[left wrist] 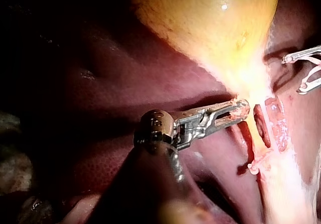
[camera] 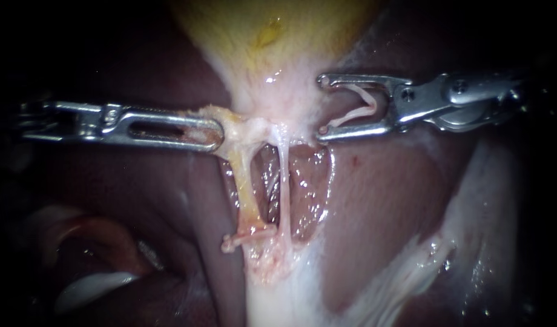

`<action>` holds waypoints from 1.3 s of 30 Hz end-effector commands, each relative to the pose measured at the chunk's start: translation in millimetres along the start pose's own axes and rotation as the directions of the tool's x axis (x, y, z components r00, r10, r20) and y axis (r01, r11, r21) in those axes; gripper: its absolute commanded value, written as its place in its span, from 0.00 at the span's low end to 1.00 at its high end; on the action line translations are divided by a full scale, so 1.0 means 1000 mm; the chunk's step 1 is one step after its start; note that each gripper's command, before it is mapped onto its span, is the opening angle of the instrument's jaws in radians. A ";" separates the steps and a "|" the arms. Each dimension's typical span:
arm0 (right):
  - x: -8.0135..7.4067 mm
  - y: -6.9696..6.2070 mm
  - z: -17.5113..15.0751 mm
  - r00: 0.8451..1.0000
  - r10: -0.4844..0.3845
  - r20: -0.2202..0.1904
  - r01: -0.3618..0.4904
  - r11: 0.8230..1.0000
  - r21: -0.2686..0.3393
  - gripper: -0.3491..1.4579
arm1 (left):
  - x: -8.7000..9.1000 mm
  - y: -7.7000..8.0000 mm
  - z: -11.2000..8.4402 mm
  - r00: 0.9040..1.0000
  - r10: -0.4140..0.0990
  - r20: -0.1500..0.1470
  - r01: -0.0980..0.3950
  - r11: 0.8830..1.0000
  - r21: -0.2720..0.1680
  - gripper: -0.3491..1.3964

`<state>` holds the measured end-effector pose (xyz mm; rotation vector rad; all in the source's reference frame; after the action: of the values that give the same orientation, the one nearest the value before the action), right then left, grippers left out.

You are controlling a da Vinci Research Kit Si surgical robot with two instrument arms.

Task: Clipping second clip left tube

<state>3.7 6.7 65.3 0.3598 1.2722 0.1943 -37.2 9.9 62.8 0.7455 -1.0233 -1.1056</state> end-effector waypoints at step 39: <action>-0.0085 -0.0076 0.0136 0.976 0.201 0.079 -0.211 0.967 0.146 0.45 | 0.0001 -0.0002 0.0000 1.000 0.000 0.001 0.000 1.000 -0.001 0.00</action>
<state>14.1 -5.4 73.6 0.6388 1.1891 0.2599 -37.2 9.7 62.7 0.7446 -1.0232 -1.1064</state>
